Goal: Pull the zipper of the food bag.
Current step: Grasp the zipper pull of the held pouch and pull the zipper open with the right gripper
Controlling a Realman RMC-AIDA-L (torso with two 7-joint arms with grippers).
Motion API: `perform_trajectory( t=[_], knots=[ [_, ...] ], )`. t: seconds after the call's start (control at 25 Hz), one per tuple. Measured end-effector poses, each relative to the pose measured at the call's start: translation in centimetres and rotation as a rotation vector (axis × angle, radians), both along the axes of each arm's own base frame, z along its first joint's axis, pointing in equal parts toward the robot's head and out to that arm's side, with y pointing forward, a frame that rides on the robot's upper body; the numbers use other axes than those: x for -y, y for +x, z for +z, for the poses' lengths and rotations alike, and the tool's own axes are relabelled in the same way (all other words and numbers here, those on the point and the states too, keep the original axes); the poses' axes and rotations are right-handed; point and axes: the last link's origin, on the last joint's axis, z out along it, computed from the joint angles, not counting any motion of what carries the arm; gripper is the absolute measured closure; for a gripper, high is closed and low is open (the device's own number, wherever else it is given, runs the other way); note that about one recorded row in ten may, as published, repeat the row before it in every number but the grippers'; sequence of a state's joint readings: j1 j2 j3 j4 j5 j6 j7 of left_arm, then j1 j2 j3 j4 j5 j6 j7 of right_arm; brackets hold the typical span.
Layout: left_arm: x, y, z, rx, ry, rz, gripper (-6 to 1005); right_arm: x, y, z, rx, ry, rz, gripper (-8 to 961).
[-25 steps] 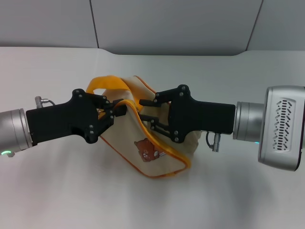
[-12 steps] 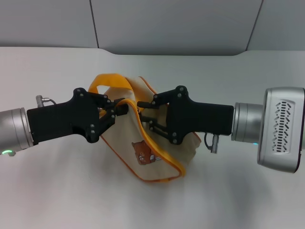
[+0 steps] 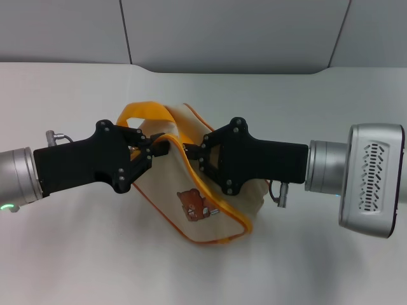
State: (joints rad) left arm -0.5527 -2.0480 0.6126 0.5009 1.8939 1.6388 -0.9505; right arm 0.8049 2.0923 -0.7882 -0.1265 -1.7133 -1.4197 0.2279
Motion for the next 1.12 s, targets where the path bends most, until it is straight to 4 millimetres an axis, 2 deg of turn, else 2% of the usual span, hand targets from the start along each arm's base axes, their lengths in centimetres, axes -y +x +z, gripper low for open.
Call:
perform_trajectory(
  t=[0.12, 0.32, 0.68, 0.92, 1.12],
  knots=[
    [0.0, -0.2, 0.2, 0.011, 0.015, 0.016, 942, 0.1, 0.3, 0.0, 0.003, 0.001, -0.004, 954],
    [-0.3, -1.1, 1.2, 0.036, 0.075, 0.072, 947, 0.7, 1.5, 0.2, 0.009, -0.001, -0.034, 954],
    [-0.3, -2.8, 2.2, 0.057, 0.143, 0.164, 942, 2.2, 5.7, 1.8, 0.021, 0.005, -0.18, 954],
    [-0.2, -3.0, 2.0, 0.057, 0.143, 0.179, 938, 2.9, 6.7, 2.0, 0.02, 0.007, -0.21, 920],
    [0.1, -3.2, 1.7, 0.067, 0.132, 0.194, 935, 3.2, 6.9, 2.6, -0.053, -0.01, -0.277, 878]
  ],
)
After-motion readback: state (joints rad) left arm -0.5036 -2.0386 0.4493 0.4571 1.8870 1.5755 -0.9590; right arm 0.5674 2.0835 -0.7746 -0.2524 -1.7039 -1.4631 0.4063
